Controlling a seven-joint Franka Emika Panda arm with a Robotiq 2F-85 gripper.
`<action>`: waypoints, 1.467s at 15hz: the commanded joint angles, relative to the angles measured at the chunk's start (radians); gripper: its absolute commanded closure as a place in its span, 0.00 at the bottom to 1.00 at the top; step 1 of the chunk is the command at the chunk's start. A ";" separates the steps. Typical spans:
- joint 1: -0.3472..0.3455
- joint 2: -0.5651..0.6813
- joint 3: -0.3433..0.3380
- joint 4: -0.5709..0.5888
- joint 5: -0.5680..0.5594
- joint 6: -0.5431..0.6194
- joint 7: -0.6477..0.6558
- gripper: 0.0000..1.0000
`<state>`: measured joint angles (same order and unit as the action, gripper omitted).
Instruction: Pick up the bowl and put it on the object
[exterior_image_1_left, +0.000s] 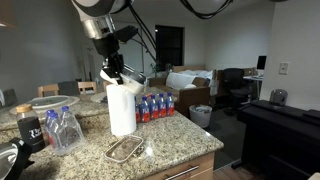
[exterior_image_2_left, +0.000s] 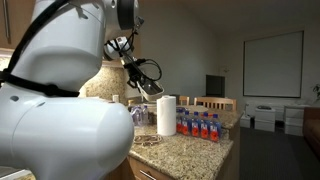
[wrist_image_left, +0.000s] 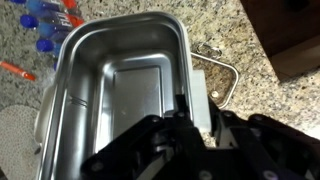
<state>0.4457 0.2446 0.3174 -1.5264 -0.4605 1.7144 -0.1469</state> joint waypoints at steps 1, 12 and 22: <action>0.032 0.007 0.032 0.021 -0.060 0.032 -0.111 0.95; 0.098 0.169 0.067 0.058 -0.170 0.043 -0.513 0.95; 0.096 0.202 0.050 0.033 -0.225 0.035 -0.592 0.89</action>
<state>0.5387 0.4427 0.3683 -1.5014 -0.6854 1.7535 -0.7376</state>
